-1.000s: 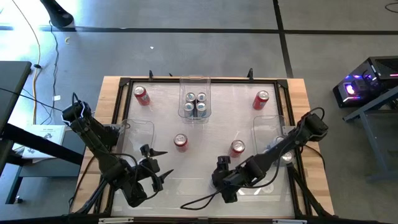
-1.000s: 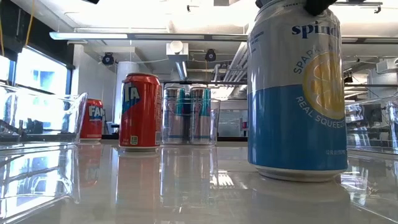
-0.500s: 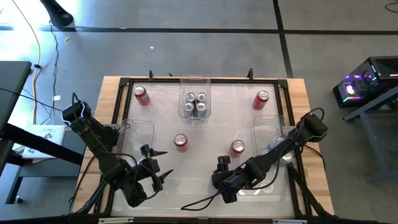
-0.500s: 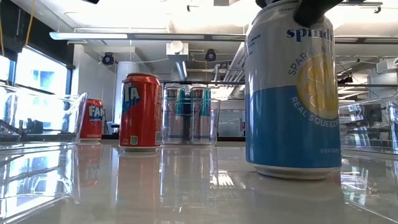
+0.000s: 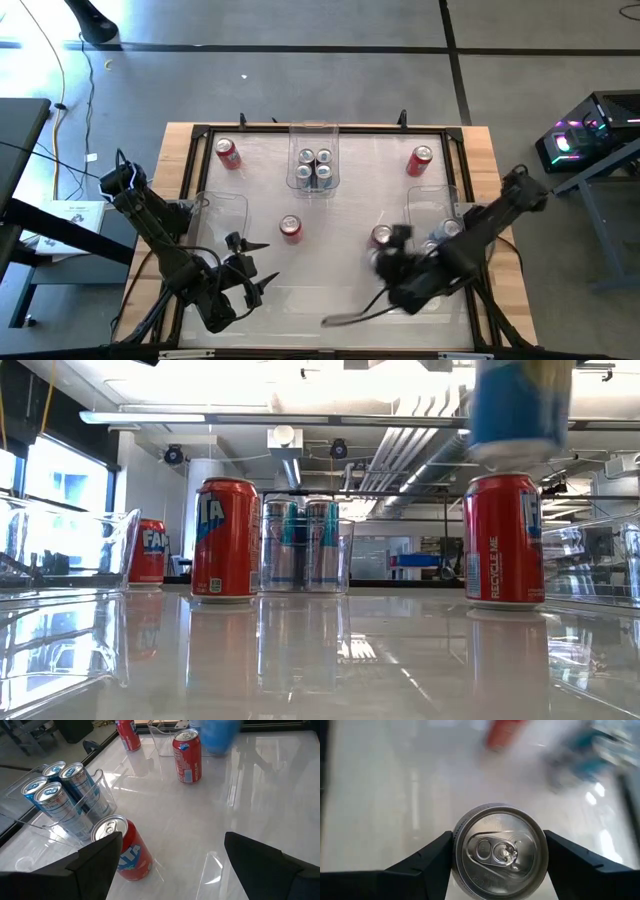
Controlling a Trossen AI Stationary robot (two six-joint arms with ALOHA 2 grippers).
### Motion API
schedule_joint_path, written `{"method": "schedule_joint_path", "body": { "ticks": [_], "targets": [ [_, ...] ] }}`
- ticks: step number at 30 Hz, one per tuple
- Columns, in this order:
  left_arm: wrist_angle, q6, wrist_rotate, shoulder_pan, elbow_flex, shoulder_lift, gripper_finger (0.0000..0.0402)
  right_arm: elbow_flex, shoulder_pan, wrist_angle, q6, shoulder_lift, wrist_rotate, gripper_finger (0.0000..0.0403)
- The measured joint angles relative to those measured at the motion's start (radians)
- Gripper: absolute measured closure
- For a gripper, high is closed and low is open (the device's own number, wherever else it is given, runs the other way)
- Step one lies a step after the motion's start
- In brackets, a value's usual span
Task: Sort soda cans
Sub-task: Put the blue white soda can into the bottom right transparent bin
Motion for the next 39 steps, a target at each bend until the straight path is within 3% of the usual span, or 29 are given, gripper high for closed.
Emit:
{"method": "schedule_joint_path", "body": {
  "ticks": [4, 9, 17, 24, 30, 34, 39],
  "targets": [
    [-0.001, 0.001, 0.0, 0.0, 0.0, 0.0, 0.0056, -0.047, 0.025, -0.203, 0.199, -0.102, 0.049, 0.015],
    [-0.001, 0.001, 0.0, 0.0, 0.0, 0.0, 0.0056, -0.136, 0.038, -0.338, 0.382, -0.205, 0.09, 0.015],
    [-0.001, 0.001, 0.0, 0.0, 0.0, 0.006, 0.0056, -0.346, 0.018, -0.335, 0.489, -0.329, 0.076, 0.015],
    [-0.001, 0.002, 0.0, 0.0, 0.0, 0.006, 0.0056, -0.499, 0.011, -0.314, 0.572, -0.365, -0.017, 0.015],
    [0.0, 0.002, -0.001, 0.0, 0.0, 0.006, 0.0056, -0.585, 0.0, -0.205, 0.576, -0.391, -0.086, 0.015],
    [-0.001, 0.002, -0.003, 0.0, 0.0, 0.006, 0.0056, -0.663, -0.057, -0.119, 0.572, -0.436, -0.182, 0.015],
    [-0.001, 0.01, -0.004, 0.0, 0.0, 0.006, 0.0056, -0.732, -0.127, -0.056, 0.53, -0.483, -0.215, 0.015]
  ]
}}
